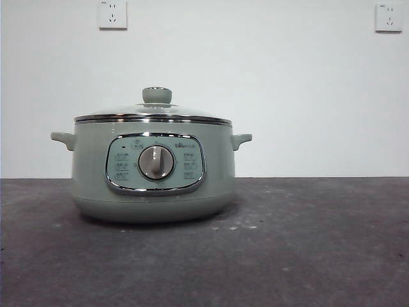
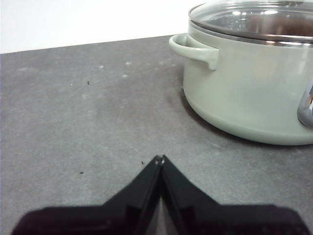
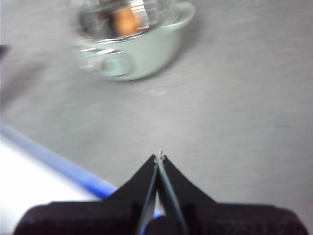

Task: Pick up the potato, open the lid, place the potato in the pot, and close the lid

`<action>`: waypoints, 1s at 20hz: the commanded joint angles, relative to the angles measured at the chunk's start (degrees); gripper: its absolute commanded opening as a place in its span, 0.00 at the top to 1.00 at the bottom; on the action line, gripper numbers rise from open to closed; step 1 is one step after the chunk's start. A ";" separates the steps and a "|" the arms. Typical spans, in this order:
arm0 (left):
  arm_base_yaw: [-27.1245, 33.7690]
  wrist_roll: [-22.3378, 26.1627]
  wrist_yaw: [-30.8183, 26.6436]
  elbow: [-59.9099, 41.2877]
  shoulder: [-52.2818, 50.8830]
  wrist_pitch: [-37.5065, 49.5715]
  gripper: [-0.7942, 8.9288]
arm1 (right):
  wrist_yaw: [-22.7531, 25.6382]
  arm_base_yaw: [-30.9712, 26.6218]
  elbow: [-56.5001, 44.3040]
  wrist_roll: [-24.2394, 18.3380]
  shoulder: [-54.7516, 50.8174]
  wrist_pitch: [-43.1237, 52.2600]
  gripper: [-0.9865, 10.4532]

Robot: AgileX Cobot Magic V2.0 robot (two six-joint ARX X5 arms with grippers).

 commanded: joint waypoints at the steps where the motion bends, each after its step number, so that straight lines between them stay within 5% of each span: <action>1: 0.13 -0.24 -0.02 -0.57 0.24 0.37 0.92 | 11.63 -0.31 -0.31 -2.34 -0.11 -1.49 0.91; 4: 0.13 -0.24 -0.02 -0.57 0.44 0.35 0.92 | 18.91 -5.22 -0.31 -2.64 -0.72 -1.49 0.91; 7: 0.13 -0.24 -0.02 -0.57 0.44 0.37 0.92 | 18.67 -14.62 -0.72 -3.37 -2.97 0.28 0.91; 9: 0.13 -0.24 -0.02 -0.57 0.46 0.37 0.92 | 17.94 -20.63 -4.22 -4.28 -7.04 10.58 0.91; 14: 0.13 -0.24 -0.02 -0.57 0.44 0.35 0.92 | 4.04 -33.77 -26.58 -6.43 -21.03 40.74 0.91; 20: 0.13 -0.24 -0.02 -0.57 0.44 0.37 0.92 | -6.16 -39.93 -47.32 -6.10 -28.85 56.22 0.91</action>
